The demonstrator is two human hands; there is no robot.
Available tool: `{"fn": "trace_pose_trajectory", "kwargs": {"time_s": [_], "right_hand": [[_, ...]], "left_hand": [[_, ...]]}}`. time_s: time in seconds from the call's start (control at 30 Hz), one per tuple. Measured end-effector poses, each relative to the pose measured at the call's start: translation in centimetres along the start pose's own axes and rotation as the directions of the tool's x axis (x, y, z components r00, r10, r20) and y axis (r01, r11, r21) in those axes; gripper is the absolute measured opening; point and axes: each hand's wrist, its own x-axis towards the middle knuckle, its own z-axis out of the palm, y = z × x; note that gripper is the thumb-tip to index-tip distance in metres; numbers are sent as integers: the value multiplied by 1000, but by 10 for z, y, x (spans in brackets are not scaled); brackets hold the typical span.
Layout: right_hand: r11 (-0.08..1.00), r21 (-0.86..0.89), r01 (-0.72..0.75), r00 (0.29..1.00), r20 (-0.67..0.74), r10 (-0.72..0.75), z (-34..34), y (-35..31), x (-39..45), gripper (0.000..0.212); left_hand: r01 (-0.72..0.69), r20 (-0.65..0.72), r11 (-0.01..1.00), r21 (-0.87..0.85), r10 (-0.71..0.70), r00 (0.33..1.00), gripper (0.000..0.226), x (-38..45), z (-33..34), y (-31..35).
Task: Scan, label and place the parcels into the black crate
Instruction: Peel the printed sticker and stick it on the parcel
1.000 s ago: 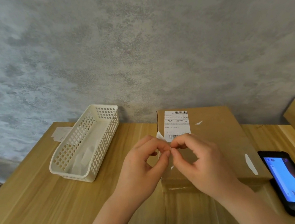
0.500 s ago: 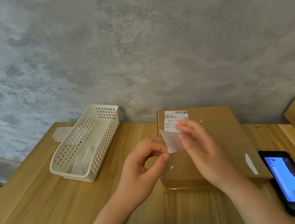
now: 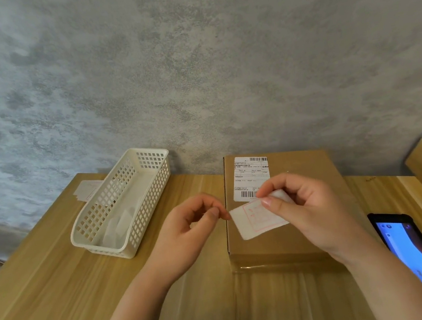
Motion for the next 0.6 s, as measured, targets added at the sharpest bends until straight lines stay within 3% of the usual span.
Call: {"fn": "trace_pose_trajectory", "kwargs": {"time_s": [0.17, 0.6], "right_hand": [[1000, 2, -25, 999, 33, 25, -1, -1, -2, 21], [997, -19, -69, 996, 47, 70, -3, -2, -7, 24]], "left_hand": [[-28, 83, 998, 51, 24, 996, 18, -2, -1, 4], [-61, 111, 996, 59, 55, 992, 15, -2, 3, 5]]}}
